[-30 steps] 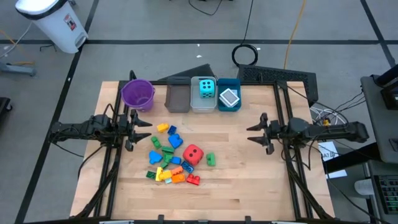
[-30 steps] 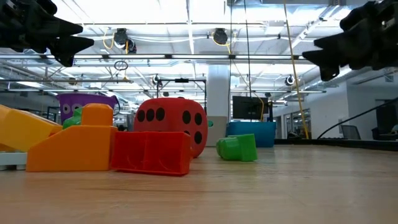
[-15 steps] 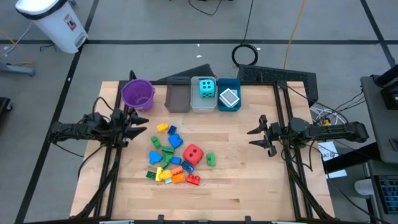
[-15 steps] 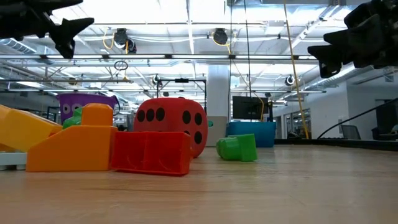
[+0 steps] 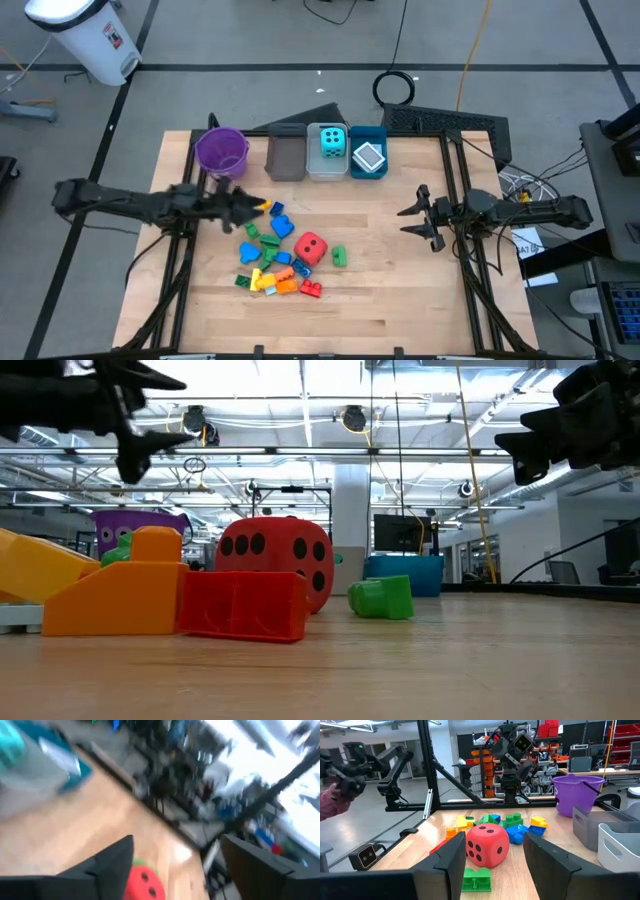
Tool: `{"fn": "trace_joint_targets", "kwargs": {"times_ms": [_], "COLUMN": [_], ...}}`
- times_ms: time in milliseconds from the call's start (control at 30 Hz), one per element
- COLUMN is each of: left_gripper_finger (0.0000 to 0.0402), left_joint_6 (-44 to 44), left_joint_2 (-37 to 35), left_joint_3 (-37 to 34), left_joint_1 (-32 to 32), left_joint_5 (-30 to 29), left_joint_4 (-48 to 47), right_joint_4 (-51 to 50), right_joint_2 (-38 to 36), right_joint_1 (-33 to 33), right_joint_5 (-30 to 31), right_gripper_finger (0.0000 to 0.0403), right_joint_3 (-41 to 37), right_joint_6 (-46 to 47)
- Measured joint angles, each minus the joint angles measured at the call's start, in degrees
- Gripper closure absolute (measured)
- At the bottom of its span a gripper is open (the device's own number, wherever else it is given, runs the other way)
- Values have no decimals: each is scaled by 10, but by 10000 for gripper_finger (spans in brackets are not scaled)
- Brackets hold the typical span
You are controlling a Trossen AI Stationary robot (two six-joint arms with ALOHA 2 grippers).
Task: Pick & Place Toys
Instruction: Put the red dice into the gray bin
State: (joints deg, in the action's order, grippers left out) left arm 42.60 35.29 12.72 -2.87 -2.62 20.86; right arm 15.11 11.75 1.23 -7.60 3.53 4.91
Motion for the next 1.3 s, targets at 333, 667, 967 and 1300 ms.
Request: {"fn": "trace_joint_targets", "kwargs": {"times_ms": [333, 667, 967, 1300], "left_gripper_finger": [10, 9, 9, 9], "left_joint_6": [-16, -281, -525, -490], "left_joint_2": [300, 507, 617, 726], "left_joint_3": [216, 505, 642, 642], "left_joint_1": [-3, -74, -216, -246], "left_joint_5": [114, 131, -170, -350], "left_joint_4": [-172, -354, -551, -589], "right_joint_4": [0, 0, 0, 0], "right_joint_2": [0, 0, 0, 0], "right_joint_1": [0, 0, 0, 0], "right_joint_5": [0, 0, 0, 0], "right_gripper_finger": [229, 233, 233, 231], "right_joint_3": [0, 0, 0, 0], "right_joint_6": [0, 0, 0, 0]}}
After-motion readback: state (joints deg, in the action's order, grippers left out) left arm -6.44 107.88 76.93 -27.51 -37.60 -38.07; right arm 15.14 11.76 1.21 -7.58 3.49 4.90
